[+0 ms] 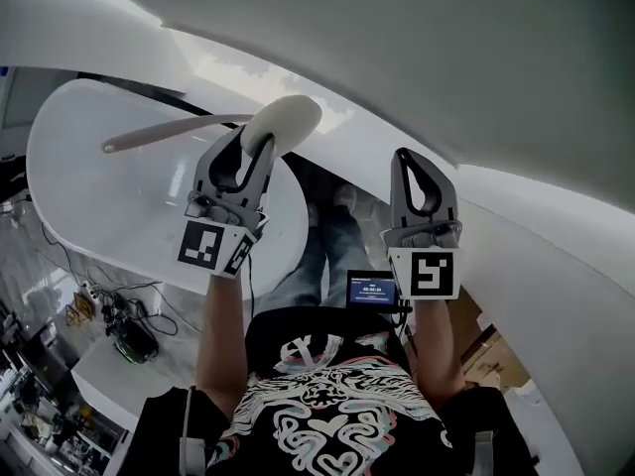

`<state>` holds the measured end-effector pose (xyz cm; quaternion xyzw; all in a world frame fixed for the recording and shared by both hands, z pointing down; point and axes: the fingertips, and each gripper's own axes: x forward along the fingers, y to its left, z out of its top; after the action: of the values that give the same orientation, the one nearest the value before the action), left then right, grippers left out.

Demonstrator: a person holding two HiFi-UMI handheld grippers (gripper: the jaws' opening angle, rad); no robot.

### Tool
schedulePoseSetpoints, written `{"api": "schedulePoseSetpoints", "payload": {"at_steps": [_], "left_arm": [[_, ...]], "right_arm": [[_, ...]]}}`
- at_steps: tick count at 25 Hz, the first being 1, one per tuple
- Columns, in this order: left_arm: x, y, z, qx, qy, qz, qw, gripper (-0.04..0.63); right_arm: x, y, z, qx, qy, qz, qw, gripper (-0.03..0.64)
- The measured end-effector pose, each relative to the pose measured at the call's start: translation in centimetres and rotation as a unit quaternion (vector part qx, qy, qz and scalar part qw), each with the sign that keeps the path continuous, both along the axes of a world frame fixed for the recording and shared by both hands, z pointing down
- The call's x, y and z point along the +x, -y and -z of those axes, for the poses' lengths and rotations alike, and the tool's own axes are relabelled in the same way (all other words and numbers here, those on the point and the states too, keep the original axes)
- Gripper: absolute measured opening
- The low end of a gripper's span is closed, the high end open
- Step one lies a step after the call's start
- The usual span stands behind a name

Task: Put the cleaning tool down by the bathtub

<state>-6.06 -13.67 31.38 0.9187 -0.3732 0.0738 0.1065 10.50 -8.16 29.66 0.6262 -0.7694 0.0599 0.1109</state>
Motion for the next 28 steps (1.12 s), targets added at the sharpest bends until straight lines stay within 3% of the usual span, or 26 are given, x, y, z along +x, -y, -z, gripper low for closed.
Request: {"api": "schedulePoseSetpoints", "payload": {"at_steps": [15,28], "left_arm": [[2.1,0.3,-13.8,-0.077,0.042,-0.040,0.9954,0.130],[3.1,-0.4,-23.3,-0.147,0.058,-0.070,0.9849,0.130]], "right_arm": [[0.8,0.8,-11.4,-0.037,-0.012,-0.008,0.999,0.028],[0.9,0.7,-21.9,-0.074,0.000,-0.004,0.997,0.028]]}}
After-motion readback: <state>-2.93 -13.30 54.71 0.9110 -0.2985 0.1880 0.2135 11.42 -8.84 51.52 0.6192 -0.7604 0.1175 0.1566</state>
